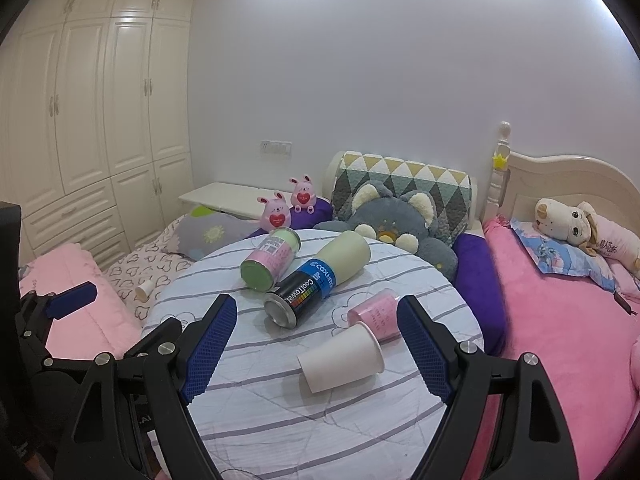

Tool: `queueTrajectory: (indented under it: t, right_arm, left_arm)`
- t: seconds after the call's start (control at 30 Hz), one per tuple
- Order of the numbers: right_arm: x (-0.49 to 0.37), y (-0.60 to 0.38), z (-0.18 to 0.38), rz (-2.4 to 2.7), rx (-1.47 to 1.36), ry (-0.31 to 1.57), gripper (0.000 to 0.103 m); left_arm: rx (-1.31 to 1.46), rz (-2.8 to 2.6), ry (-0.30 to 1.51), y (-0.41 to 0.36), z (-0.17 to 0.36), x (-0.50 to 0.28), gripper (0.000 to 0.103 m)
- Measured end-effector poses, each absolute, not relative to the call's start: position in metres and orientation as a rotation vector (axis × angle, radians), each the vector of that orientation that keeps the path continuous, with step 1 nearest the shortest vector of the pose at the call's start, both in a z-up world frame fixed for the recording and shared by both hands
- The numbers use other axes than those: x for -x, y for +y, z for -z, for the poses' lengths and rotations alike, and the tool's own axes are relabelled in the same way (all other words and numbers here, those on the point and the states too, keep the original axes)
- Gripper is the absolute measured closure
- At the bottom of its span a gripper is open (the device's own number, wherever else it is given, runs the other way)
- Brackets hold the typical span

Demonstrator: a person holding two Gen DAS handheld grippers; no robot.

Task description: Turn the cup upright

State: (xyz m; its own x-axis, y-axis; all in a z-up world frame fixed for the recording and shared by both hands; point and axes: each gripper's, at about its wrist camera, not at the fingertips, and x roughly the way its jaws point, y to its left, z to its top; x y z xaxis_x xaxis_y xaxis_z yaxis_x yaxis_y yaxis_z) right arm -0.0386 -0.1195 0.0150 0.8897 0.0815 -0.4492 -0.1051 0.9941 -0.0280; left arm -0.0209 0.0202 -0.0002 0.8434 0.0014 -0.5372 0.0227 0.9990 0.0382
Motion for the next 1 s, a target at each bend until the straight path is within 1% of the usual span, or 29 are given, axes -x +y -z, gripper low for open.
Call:
queueTrajectory:
  t: [1.0]
  right_arm:
    - [0.004, -0.125, -0.004, -0.132, 0.018, 0.514, 0.019]
  left_arm:
    - [-0.052, 0.011, 0.599, 0.012, 0.013, -0.015, 0.0]
